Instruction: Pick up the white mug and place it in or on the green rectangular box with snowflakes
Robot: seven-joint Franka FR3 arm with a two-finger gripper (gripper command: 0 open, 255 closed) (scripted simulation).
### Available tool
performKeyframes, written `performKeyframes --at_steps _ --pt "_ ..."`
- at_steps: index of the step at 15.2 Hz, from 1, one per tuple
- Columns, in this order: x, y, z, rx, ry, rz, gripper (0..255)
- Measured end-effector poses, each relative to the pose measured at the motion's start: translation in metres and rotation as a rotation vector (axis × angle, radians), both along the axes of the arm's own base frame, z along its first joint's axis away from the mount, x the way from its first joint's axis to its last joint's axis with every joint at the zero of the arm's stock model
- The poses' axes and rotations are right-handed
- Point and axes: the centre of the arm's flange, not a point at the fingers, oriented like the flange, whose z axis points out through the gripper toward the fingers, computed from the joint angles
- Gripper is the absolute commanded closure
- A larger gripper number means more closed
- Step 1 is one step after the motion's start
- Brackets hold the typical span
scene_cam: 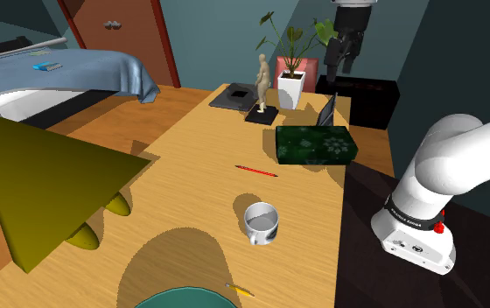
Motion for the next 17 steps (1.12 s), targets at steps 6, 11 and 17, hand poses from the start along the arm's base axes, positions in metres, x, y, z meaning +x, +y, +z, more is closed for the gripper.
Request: performKeyframes --at_steps 6,11,17 --pt "0.005 0.033 -0.040 -0.001 0.005 -0.008 0" --pt "0.008 0.080 -0.089 -0.003 0.011 -0.019 0" --pt "0.008 0.129 -0.149 -0.005 0.018 -0.033 0"
